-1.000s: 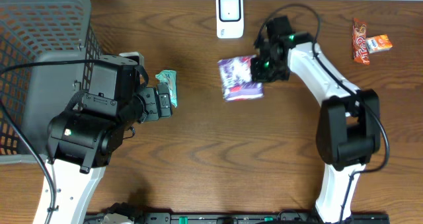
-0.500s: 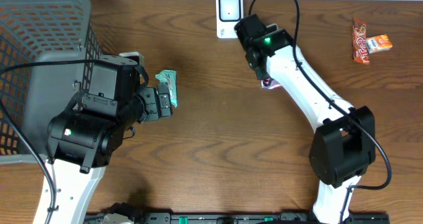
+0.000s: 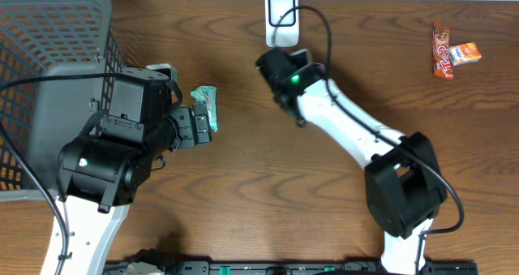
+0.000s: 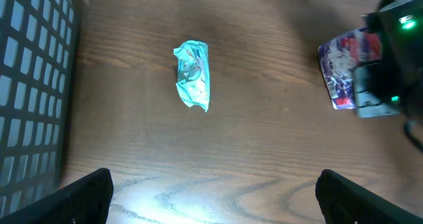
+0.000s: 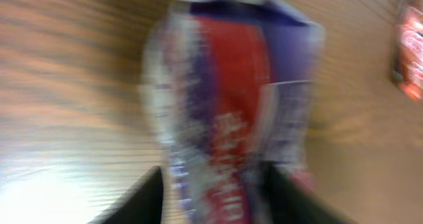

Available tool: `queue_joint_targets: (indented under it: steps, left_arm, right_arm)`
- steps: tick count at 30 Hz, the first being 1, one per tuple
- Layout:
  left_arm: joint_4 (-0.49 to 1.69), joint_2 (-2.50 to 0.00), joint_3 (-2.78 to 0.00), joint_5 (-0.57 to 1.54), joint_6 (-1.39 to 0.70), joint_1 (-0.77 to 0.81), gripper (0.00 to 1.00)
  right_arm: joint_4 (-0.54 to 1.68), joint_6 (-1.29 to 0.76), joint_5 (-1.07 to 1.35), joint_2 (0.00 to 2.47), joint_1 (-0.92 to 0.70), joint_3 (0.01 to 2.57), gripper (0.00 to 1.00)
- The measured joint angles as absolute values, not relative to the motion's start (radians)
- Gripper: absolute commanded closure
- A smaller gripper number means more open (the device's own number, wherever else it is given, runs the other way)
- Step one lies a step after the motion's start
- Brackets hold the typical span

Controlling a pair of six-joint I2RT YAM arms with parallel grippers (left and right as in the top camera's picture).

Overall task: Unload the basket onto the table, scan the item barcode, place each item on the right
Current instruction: 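Grasp the pink tissue pack with the right gripper and lift it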

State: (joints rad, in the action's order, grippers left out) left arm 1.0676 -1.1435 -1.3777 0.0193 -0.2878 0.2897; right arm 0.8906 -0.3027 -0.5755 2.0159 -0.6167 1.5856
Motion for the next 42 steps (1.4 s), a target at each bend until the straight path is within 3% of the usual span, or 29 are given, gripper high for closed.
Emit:
queue_joint_targets:
  steps: [7,11,14,23,31,34,35,36,37,42]
  left_arm:
    - [1.067,-1.143,-1.378,0.019,-0.288,0.29,0.02]
    - [1.068,-1.143,-1.378,0.019,-0.288,0.29,0.02]
    - [1.067,-1.143,-1.378,0.019,-0.288,0.29,0.02]
    - [1.067,-1.143,-1.378,0.019,-0.288,0.29,0.02]
    - [1.067,-1.143,-1.378,0.019,-0.288,0.29,0.02]
    - [1.067,-1.143,-1.378,0.019,-0.288,0.29,0.02]
    - [1.067,-1.143,-1.378,0.019,-0.288,0.29,0.02]
    - [1.067,-1.143,-1.378,0.019,-0.288,0.29,0.02]
    - [1.068,-1.143,-1.378,0.019,-0.288,0.29,0.02]
    - [1.068,-1.143,-1.378,0.019,-0.288,0.29,0.02]
  right_arm:
    - [0.938,-0.304,-0.38,2.019,-0.668,1.711,0.42]
    - [1.009,-0.286,-0.267,2.019,-0.619,1.863,0.34]
    - [1.029,-0.25,-0.176,2.016,-0.538,1.921,0.33]
    - [0.949,-0.097,0.201,2.036,-0.295,1.8,0.34]
    - [0.785,0.007,0.567,2.15,-0.255,1.627,0.35]
    - [0.775,0.019,0.609,2.171,-0.258,1.593,0.45]
    - [0.772,0.024,0.615,2.174,-0.258,1.586,0.59]
    - [0.772,0.028,0.62,2.177,-0.258,1.58,0.83]
    - [0.773,0.026,0.623,2.178,-0.258,1.576,0.98]
    - [0.791,-0.062,0.649,2.181,-0.257,1.574,0.99]
